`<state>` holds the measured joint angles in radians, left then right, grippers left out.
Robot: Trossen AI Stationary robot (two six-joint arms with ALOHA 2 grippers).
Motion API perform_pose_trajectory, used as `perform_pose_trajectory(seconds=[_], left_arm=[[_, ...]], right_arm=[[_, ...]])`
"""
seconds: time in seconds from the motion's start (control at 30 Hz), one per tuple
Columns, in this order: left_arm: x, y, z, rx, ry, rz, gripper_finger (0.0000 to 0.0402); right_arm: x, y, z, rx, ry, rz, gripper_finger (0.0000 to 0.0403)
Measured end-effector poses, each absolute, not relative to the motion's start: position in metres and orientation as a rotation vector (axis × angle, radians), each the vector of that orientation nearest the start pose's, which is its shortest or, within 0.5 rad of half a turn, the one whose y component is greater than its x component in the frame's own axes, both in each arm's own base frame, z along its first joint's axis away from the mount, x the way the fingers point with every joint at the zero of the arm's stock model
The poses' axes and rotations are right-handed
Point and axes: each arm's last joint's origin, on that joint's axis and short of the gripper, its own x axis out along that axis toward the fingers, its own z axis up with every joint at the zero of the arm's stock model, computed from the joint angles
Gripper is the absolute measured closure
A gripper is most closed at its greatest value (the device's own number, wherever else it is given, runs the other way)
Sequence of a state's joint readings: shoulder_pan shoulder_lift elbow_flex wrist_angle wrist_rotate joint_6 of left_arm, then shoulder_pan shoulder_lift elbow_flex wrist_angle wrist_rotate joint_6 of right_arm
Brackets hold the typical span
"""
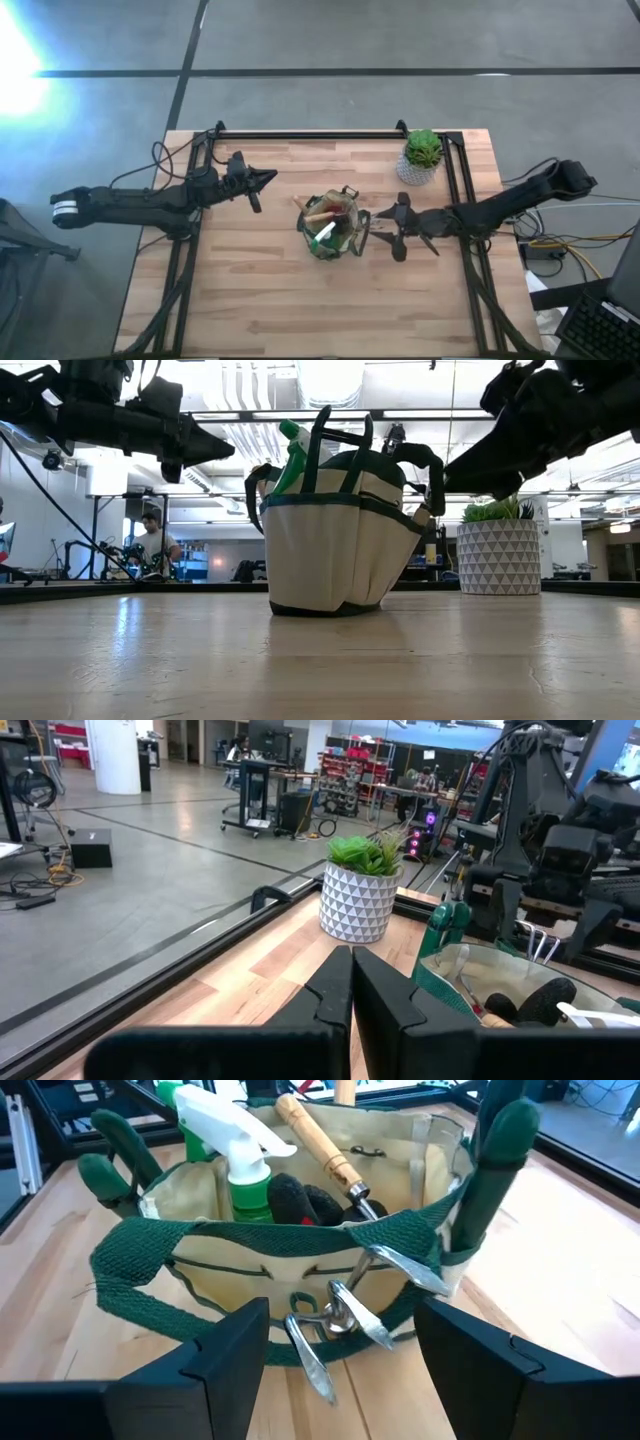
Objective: Pick & Place Garden tools in Gardening bag
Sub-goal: Return to Home Position
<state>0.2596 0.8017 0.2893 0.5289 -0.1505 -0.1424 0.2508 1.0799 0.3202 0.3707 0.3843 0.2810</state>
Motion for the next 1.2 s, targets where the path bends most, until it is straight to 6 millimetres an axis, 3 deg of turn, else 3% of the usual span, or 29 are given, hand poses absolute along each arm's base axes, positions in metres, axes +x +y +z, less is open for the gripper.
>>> perform_pose_trajectory(seconds=[0.57, 1.2], left_arm=[[0.169, 0.049, 0.227, -0.140, -0.046, 0.408, 0.0387], [0.169, 0.049, 0.227, -0.139, -0.046, 0.408, 0.0387]], right_arm=[[0.177, 0.035, 0.188, 0.213, 0.380, -0.167, 0.0151], [0.153, 0.033, 0.216, 0.302, 0.243, -0.017, 0.0156]])
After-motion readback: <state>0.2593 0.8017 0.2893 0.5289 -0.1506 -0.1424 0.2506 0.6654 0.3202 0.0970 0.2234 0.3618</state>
